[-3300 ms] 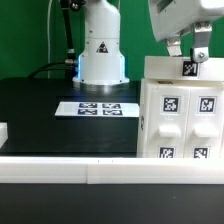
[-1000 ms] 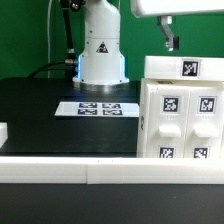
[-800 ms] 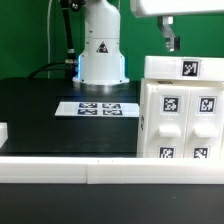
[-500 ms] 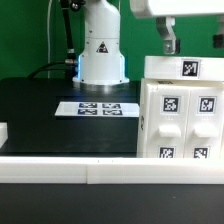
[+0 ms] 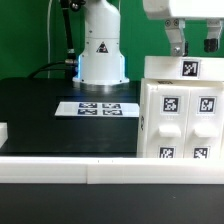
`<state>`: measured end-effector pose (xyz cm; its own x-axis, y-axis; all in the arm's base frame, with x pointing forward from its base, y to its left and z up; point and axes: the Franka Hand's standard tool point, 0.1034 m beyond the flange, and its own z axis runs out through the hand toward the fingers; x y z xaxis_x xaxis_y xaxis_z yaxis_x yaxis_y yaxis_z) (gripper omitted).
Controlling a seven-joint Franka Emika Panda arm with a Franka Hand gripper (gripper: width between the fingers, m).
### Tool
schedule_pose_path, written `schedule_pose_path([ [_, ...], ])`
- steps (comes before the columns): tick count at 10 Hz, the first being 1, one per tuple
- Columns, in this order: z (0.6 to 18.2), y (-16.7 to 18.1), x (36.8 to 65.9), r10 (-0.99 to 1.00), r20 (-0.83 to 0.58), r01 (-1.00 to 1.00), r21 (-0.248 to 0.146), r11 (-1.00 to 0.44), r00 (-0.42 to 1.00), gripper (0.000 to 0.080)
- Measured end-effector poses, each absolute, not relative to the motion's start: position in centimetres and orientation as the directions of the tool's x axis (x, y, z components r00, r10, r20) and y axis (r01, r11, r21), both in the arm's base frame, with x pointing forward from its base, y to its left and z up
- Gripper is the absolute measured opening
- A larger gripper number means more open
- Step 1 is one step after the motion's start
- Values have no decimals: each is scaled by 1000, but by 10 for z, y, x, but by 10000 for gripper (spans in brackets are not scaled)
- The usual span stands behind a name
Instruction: Assemble cabinet
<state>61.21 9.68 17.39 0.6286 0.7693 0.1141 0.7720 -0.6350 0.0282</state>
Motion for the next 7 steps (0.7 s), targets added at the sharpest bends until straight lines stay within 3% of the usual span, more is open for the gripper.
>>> schedule_pose_path([
  [5,164,93,610,940,59,939,68,-338,335,797],
  [7,160,93,608,941,57,940,65,-336,332,797],
])
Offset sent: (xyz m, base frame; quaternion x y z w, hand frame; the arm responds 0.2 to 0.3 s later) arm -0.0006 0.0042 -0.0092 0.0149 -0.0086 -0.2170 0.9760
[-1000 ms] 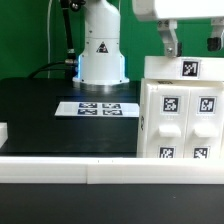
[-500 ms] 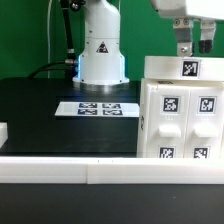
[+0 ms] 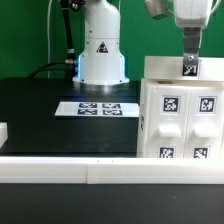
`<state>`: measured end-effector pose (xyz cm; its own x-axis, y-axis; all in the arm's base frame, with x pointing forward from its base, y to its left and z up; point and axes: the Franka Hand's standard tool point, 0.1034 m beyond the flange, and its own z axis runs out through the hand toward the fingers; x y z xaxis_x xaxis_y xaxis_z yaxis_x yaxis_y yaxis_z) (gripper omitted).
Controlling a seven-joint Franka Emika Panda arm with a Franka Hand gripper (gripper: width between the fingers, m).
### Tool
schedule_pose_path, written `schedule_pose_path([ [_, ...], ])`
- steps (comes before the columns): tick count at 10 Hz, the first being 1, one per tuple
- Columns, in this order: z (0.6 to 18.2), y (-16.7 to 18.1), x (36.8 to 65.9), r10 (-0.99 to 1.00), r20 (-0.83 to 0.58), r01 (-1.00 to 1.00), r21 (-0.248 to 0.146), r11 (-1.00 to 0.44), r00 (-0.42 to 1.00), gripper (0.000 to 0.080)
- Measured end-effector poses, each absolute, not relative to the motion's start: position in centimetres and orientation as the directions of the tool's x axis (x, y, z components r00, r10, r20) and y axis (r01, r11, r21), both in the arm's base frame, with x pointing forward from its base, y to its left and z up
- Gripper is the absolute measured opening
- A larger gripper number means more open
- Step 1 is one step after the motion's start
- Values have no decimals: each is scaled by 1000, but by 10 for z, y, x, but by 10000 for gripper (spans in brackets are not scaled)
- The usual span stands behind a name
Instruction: Assemble cabinet
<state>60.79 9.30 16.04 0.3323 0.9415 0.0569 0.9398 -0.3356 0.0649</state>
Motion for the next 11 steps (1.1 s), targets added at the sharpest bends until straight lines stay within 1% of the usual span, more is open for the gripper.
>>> schedule_pose_path([
  [2,157,93,607,941,54,939,60,-337,335,797],
  [3,157,92,607,939,55,937,60,-343,340,705],
  [4,157,91,607,938,54,937,60,-345,342,571],
  [6,157,90,607,934,55,933,60,-355,352,556],
  [9,157,89,607,911,59,910,56,-412,409,556],
  [11,157,89,607,830,67,830,46,-556,553,556],
])
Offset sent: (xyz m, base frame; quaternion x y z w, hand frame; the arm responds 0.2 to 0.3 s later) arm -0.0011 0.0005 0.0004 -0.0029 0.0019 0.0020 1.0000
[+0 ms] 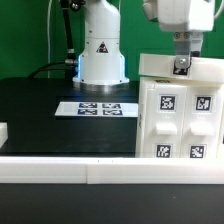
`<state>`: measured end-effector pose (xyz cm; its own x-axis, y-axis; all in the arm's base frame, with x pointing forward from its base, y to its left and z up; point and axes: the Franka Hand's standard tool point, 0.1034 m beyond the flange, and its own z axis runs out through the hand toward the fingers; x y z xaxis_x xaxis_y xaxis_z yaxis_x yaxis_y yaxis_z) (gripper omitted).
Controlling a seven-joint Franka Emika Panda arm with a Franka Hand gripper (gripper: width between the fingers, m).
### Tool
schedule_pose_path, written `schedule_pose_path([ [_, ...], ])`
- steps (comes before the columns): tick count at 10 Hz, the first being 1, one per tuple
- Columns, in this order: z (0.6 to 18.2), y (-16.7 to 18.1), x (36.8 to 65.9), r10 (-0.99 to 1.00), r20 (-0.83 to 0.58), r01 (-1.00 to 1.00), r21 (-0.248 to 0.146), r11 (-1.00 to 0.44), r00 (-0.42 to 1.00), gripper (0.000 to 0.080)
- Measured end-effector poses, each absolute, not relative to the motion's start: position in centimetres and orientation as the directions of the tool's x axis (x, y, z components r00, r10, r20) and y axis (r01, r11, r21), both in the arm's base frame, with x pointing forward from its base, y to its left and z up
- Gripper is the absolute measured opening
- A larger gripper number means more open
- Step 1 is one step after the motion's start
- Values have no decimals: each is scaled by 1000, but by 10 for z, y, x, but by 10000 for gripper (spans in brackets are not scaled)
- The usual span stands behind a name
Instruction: Assemble cabinet
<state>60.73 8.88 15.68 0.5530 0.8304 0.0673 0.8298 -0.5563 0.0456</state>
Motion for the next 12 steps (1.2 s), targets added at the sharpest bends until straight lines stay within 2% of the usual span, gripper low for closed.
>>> schedule_pose_path([
  [6,156,86,608,477,110,479,10,-878,872,557],
  [9,156,85,609,222,137,228,-26,-973,965,557],
  [12,156,84,609,1,130,9,-63,-998,991,557],
])
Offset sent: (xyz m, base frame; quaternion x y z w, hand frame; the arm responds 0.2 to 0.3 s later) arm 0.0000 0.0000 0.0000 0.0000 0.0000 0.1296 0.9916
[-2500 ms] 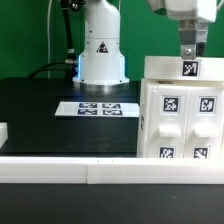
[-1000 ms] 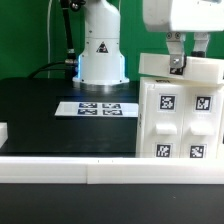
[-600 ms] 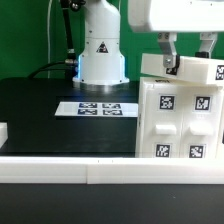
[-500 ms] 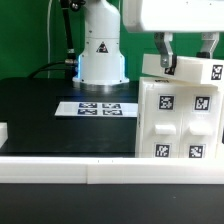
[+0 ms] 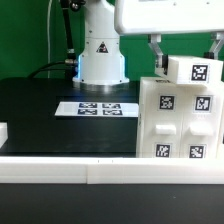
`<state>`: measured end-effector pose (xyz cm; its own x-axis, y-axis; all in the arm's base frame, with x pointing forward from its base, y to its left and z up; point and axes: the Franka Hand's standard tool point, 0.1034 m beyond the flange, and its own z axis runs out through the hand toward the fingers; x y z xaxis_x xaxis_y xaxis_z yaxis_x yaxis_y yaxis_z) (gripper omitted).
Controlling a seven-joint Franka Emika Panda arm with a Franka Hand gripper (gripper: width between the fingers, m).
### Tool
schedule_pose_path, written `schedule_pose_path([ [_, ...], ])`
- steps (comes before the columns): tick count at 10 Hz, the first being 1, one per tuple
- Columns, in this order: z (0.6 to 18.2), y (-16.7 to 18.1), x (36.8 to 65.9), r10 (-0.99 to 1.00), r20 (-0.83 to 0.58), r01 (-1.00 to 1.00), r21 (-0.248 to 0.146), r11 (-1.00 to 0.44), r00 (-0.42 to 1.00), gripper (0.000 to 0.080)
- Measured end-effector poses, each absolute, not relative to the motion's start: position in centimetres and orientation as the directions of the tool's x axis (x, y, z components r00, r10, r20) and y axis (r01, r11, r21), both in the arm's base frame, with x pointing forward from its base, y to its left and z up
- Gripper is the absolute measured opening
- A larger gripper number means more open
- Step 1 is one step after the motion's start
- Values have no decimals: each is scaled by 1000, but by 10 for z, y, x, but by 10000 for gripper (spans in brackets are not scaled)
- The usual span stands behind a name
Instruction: Assemble cabinet
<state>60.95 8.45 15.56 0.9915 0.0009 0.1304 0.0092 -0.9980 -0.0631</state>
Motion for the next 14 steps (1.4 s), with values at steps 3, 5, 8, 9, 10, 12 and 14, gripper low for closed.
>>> schedule_pose_path([
  [3,155,84,609,-171,117,-161,-84,-983,978,557],
  [5,155,84,610,-361,99,-350,-112,-930,927,557],
  [8,155,82,611,-609,99,-587,-180,-789,787,557],
  [9,155,81,612,-689,89,-663,-211,-719,719,557],
  [10,155,81,613,-745,82,-714,-233,-660,662,557],
  [12,155,81,613,-847,40,-813,-259,-521,530,558],
  [14,155,82,612,-932,-14,-901,-263,-347,363,558],
])
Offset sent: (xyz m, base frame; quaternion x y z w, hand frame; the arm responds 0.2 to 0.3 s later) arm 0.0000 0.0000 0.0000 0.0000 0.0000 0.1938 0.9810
